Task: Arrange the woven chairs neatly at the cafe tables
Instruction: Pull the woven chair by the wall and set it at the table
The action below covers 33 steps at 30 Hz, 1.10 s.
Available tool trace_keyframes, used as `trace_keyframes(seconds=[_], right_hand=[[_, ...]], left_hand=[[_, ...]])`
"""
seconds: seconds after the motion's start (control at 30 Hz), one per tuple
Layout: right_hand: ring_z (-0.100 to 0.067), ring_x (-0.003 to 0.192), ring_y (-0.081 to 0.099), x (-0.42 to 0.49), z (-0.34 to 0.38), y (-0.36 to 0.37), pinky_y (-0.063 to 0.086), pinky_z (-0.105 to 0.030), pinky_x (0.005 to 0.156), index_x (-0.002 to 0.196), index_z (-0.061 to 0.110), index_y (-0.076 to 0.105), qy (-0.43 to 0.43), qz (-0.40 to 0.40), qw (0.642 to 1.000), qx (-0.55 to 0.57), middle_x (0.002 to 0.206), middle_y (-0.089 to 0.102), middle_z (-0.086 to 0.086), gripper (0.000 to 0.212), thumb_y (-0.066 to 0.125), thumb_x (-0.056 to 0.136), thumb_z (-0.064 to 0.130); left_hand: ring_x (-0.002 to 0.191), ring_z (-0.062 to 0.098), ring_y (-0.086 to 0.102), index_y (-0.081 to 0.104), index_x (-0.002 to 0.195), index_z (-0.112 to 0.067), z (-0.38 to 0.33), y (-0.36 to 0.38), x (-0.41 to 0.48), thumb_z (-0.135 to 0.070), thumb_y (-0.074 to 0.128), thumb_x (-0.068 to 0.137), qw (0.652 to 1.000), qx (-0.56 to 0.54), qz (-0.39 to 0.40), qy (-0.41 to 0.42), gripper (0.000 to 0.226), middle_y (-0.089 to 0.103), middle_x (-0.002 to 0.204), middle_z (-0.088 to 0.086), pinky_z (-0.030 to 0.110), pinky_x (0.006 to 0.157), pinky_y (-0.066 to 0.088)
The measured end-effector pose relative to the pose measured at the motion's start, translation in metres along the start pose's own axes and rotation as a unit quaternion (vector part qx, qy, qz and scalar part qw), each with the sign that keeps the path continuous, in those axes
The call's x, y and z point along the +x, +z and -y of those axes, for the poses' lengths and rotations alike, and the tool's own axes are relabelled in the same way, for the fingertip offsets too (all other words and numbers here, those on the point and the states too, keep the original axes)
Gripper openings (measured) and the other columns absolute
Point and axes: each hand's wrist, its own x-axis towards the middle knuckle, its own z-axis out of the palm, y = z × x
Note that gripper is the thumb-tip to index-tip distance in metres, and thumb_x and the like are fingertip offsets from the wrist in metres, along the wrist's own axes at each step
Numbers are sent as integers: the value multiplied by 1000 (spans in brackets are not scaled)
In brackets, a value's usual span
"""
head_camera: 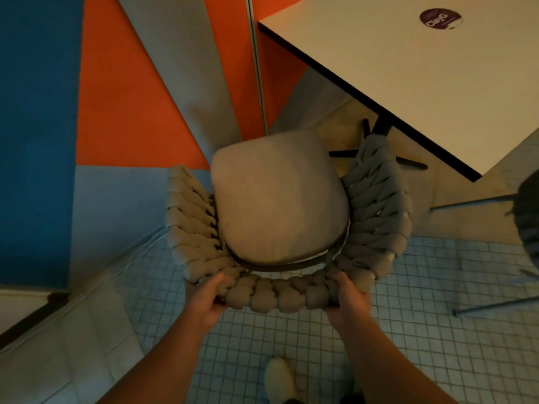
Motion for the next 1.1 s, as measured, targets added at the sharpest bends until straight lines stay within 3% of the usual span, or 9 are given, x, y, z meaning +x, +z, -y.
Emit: trace_keyframes(seconds=[0.1, 0.17, 0.23, 0.33, 0.47, 0.7, 0.9, 1.0, 1.1], right_hand=[[-38, 103, 62, -5, 9, -7, 51, -64, 88, 121, 13, 55, 14, 7, 1000, -27, 110, 64, -13, 38, 72, 86, 10], [-37, 103, 62, -6, 20, -9, 52, -62, 86, 122, 13, 55, 11, 6, 999, -33, 112, 64, -12, 40, 74, 87, 17], [-37, 105, 64, -1, 33, -9, 53, -61, 87, 126, 11, 56, 1, 3, 1000, -30, 118, 65, -14, 46, 75, 87, 22], [-36, 104, 65, 7, 49, -10, 52, -62, 89, 125, 11, 57, 9, 4, 999, -46, 114, 66, -14, 42, 74, 88, 22], [-36, 94, 67, 22, 55, -8, 55, -58, 82, 115, 10, 60, 20, 0, 996, -85, 103, 68, -17, 35, 74, 83, 6], [-42, 99, 65, 24, 54, -8, 53, -64, 84, 121, 11, 60, 29, -19, 996, -78, 113, 66, -19, 51, 75, 74, -3], [-39, 98, 63, 18, 46, -4, 53, -63, 87, 113, 7, 58, 6, -35, 997, -69, 107, 64, -17, 42, 69, 76, -9], [-40, 97, 64, 15, 31, -7, 53, -64, 85, 114, 7, 59, 14, -48, 997, -61, 110, 66, -18, 44, 72, 74, -6], [-40, 98, 65, 8, 13, -8, 53, -63, 87, 101, 8, 61, 10, -70, 997, -38, 106, 65, -17, 30, 70, 76, -6]], left_hand=[[108, 39, 69, 64, 130, -18, 6, 3, -5, -7, 77, 86, 998, -34, -35, 31, 47, 71, 121, 18, 59, 79, 60], [108, 39, 70, 57, 136, -23, 13, 7, -6, -11, 86, 78, 995, -65, -69, 38, 66, 70, 123, 15, 68, 80, 57], [110, 38, 70, 58, 137, -26, 25, 14, -11, -20, 88, 74, 994, -70, -80, 17, 70, 70, 126, 14, 64, 76, 59], [117, 38, 66, 62, 135, -24, 38, 26, -23, -24, 80, 83, 995, -74, -68, -3, 55, 70, 128, 13, 58, 75, 59], [120, 39, 65, 62, 137, -23, 39, 32, -23, -28, 90, 62, 994, -104, -42, 14, 80, 69, 131, 14, 58, 81, 57], [120, 40, 62, 57, 140, -11, 38, 32, -25, -6, 64, 93, 997, -75, -25, -2, 47, 65, 132, 20, 51, 72, 61], [122, 41, 60, 56, 139, -5, 32, 29, -23, 0, 62, 93, 998, -53, -28, -23, 47, 63, 133, 22, 63, 100, 50], [117, 38, 61, 56, 138, -4, 18, 24, -25, 1, 60, 94, 999, -33, -12, -35, 45, 63, 130, 21, 56, 89, 55], [117, 37, 61, 55, 140, -6, 3, 16, -22, 0, 61, 94, 999, -14, 0, -36, 47, 63, 131, 20, 49, 79, 56]])
